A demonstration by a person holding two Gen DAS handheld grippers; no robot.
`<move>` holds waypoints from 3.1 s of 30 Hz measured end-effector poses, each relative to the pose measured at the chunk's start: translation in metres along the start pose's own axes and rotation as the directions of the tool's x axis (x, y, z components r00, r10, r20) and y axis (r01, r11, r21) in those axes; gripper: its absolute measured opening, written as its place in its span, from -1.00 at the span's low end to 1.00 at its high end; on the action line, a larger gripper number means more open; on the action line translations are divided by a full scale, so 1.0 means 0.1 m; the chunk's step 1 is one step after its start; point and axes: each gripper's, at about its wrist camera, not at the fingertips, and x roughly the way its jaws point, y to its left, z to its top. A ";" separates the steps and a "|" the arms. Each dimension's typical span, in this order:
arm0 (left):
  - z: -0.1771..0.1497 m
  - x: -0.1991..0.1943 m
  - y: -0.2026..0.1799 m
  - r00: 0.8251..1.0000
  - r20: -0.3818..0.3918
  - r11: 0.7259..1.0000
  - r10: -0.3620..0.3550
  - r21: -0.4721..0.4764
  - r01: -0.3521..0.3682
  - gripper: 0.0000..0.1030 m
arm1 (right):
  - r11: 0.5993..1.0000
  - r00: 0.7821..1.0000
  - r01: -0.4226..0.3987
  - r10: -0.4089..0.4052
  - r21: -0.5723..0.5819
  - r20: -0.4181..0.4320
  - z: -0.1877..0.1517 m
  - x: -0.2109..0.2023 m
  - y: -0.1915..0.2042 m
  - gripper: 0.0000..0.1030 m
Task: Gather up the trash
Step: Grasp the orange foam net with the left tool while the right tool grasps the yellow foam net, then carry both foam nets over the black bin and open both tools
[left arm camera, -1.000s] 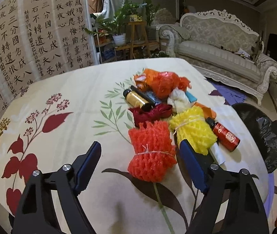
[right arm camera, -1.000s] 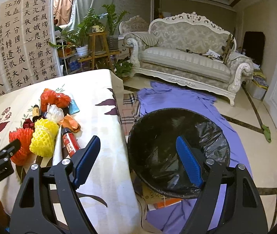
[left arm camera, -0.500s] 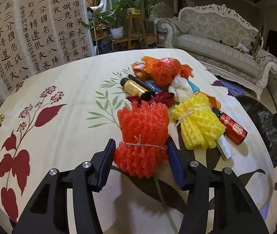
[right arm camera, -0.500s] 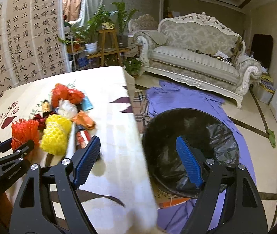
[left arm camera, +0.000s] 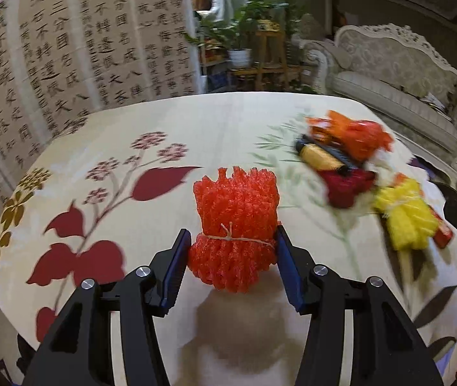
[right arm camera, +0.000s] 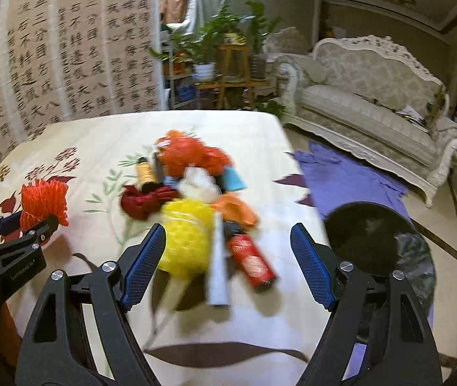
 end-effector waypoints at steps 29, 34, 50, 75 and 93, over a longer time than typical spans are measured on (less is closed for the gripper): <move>0.03 -0.11 -0.15 0.996 0.032 0.996 -0.088 -0.003 0.088 0.01 | 0.998 0.998 0.058 -0.058 0.004 0.025 0.07 -0.08 -0.13 -0.14; 0.06 -0.18 -0.50 0.990 0.054 0.991 -0.133 0.042 0.131 0.01 | 0.986 0.985 0.164 -0.166 0.036 0.055 -0.03 -0.22 -0.49 -0.14; 0.17 -0.34 -1.79 0.954 0.109 0.944 -0.280 0.210 0.253 0.01 | 0.924 0.942 0.321 -0.334 0.206 0.032 -0.38 -0.32 -1.61 -0.14; 0.27 0.04 -2.99 0.954 0.036 0.895 -0.297 0.358 0.265 0.04 | 0.898 0.946 0.315 -0.322 0.306 -0.031 -0.46 0.08 -2.48 -0.09; 0.29 0.00 -2.94 0.964 0.030 0.905 -0.265 0.353 0.238 0.47 | 0.878 0.939 0.327 -0.342 0.349 -0.020 -0.50 -0.09 -2.62 0.11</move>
